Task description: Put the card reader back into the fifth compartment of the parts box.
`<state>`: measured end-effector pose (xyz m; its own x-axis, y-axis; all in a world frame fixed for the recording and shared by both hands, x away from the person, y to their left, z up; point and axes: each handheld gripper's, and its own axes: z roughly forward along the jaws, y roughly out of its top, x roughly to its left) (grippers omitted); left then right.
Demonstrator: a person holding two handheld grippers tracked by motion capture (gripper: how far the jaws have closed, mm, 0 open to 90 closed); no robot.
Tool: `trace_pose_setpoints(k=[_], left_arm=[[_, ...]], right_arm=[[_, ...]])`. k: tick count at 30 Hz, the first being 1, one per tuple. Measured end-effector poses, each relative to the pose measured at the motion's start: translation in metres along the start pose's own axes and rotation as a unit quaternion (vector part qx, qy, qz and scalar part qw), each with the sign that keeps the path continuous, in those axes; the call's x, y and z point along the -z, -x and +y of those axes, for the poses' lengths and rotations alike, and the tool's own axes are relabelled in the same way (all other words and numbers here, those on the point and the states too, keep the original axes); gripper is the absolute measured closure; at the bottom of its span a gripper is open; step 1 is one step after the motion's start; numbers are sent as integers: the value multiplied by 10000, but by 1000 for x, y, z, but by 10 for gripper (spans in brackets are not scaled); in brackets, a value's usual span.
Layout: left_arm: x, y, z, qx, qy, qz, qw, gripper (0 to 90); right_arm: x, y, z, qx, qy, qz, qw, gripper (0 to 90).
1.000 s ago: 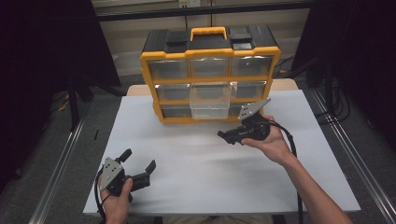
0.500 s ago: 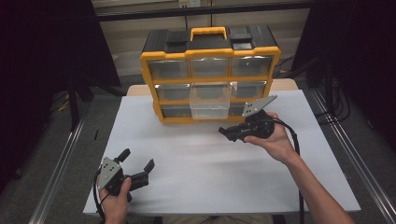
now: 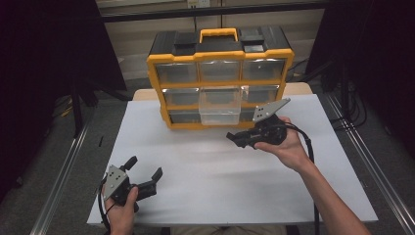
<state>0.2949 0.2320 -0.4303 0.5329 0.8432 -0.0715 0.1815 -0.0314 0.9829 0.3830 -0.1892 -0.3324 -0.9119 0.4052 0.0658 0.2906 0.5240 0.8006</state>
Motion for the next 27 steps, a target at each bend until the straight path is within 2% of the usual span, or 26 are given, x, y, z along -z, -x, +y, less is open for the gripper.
trace_pose_setpoints(k=[7, 12, 14, 27], left_arm=[[0, 0, 0, 31, 38, 20, 10000, 26], [0, 0, 0, -22, -5, 68, 10000, 26], [1, 0, 0, -51, -27, 76, 10000, 26], [0, -1, 0, 8, -8, 53, 10000, 26]], right_arm=[[4, -3, 8, 74, 57, -10, 10000, 743], [6, -2, 13, 118, 85, -34, 9999, 743], [10, -4, 19, 164, 165, -39, 9997, 743], [23, 1, 43, 323, 204, -156, 9991, 743]])
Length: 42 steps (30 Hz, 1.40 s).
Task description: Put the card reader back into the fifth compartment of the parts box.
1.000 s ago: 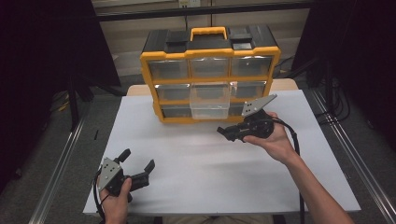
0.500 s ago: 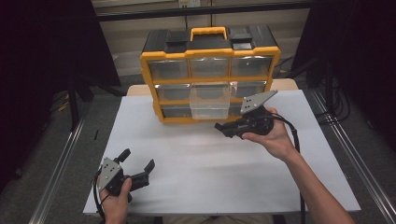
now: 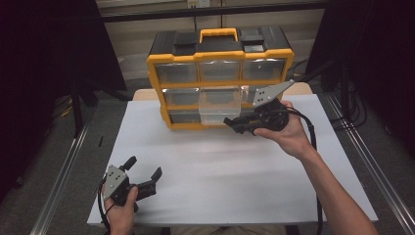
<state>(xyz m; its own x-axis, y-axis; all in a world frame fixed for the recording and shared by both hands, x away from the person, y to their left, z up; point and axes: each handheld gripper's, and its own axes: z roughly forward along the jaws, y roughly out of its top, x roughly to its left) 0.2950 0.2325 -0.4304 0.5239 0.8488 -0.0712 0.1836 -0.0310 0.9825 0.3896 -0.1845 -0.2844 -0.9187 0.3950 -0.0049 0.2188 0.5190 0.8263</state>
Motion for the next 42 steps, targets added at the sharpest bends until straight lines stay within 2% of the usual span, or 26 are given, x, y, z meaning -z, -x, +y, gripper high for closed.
trace_pose_setpoints(k=[7, 20, 29, 36, 42], left_arm=[[0, -1, 0, -34, -1, 16, 10000, 26], [1, 0, 0, -3, 29, -17, 10000, 26], [1, -1, 0, 28, 21, -3, 10000, 26], [0, 0, -1, 8, -18, -20, 10000, 27], [0, 0, -1, 42, -26, 33, 10000, 27]], right_arm=[[6, 3, 15, 67, 62, -56, 9999, 743], [15, 16, 34, 80, -16, -231, 9997, 743], [12, 22, 49, 146, -80, -230, 9996, 743], [4, 30, 63, 194, -350, -248, 9989, 743], [-8, 38, 72, 215, -723, -281, 9968, 743]])
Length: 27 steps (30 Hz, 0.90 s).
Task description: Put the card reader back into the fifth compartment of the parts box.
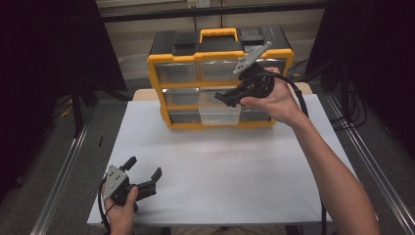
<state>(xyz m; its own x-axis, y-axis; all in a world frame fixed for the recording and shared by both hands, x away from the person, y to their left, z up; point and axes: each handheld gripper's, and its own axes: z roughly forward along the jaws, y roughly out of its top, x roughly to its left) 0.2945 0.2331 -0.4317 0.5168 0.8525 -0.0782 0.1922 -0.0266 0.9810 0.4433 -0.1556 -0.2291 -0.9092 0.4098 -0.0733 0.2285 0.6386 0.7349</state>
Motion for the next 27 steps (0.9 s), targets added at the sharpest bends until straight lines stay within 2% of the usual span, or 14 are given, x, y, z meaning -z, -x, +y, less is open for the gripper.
trace_pose_setpoints(k=[5, 11, 18, 22, 27], left_arm=[[0, -1, 1, -70, 37, -69, 9999, 26], [0, 1, 1, -53, 57, -147, 9999, 26], [1, 2, 1, -18, 92, -138, 9999, 26], [0, 3, 1, -57, 65, -145, 9999, 26], [1, 1, 1, -63, 57, -118, 9999, 26]], right_arm=[[-7, 5, 10, -3, -147, -17, 9999, 743], [-15, 9, 23, 14, -475, -125, 9988, 743], [-25, 18, 24, -52, -726, -216, 9971, 743], [-34, 23, 21, -141, -997, -353, 9943, 743], [-39, 27, 21, -202, -1009, -285, 9943, 743]])
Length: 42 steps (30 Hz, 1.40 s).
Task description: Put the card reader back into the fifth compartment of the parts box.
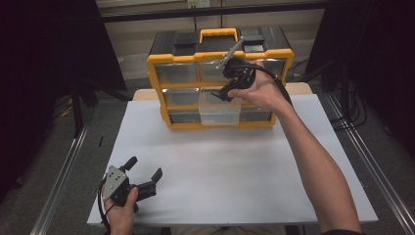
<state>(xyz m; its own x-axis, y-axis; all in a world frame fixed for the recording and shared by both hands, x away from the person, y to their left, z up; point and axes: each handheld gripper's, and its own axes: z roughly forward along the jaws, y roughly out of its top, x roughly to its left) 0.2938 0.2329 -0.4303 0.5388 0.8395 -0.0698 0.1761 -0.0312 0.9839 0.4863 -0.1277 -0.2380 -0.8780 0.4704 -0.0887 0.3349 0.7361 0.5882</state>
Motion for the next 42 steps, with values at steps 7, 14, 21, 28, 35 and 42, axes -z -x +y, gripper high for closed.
trace_pose_setpoints(k=[7, 14, 21, 28, 35, 42], left_arm=[[-1, 1, 0, -5, -25, -4, 10000, 26], [-1, 0, 0, 33, -30, -7, 10000, 26], [-1, 0, -1, -5, -62, 0, 10000, 26], [0, 0, 0, 28, -21, 3, 10000, 26], [-1, 0, -1, 43, -30, 1, 10000, 26], [-1, -1, -1, 76, -73, 16, 9999, 26]], right_arm=[[-10, 2, 3, -23, -169, 110, 9998, 742], [-19, 7, 1, -28, -341, 201, 9992, 742], [-23, 7, 0, -16, -427, 198, 9989, 741], [-22, 9, -2, -64, -357, 141, 9992, 734], [-21, 8, -3, -72, -309, -36, 9995, 473], [-10, 8, -7, -220, 89, -185, 9995, 306]])
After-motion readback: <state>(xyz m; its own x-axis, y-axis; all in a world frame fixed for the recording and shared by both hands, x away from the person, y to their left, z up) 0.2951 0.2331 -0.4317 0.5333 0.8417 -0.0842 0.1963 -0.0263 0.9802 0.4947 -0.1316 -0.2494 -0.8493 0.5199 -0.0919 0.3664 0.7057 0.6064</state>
